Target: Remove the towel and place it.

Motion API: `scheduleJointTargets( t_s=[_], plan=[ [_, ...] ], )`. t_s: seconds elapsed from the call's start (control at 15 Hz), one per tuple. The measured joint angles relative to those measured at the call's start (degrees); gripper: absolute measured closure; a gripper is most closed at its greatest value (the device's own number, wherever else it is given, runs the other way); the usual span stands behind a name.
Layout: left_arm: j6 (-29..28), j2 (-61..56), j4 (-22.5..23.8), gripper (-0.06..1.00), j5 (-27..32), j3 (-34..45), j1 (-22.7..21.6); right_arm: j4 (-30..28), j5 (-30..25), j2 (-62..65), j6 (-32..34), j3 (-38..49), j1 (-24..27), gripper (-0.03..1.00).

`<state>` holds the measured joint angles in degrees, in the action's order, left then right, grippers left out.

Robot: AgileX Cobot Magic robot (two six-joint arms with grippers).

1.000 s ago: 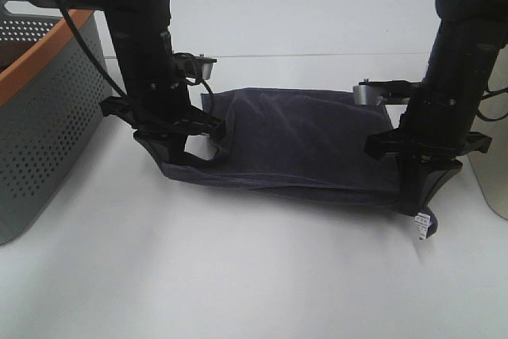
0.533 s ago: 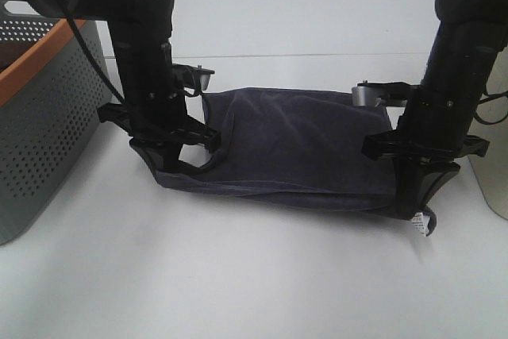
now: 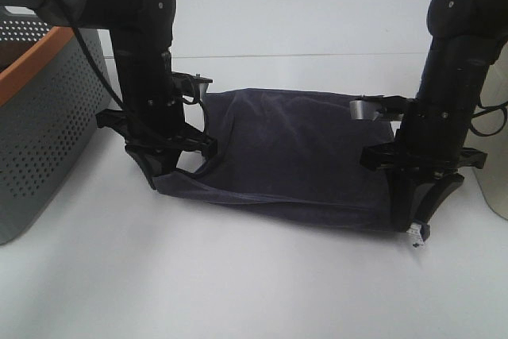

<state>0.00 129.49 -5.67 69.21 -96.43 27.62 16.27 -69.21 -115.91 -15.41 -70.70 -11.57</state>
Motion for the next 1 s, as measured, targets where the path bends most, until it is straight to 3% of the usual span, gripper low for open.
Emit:
scheduleJointTargets(
  t_s=[0.33, 0.47, 1.0],
  plan=[
    [0.0, 0.0, -1.3, 0.2, 0.2, 0.0, -0.2, -0.5, -0.1, 0.0, 6.3, 0.0, 0.1, 0.4],
    [0.0, 0.0, -1.3, 0.14, 0.2, 0.0, -0.2, -0.5, -0.1, 0.0, 8.5, 0.0, 0.1, 0.35],
    [-0.6, -9.6, -0.1, 0.13, 0.2, 0.0, -0.2, -0.1, -0.2, 13.5, 10.5, 0.0, 0.1, 0.34]
  ],
)
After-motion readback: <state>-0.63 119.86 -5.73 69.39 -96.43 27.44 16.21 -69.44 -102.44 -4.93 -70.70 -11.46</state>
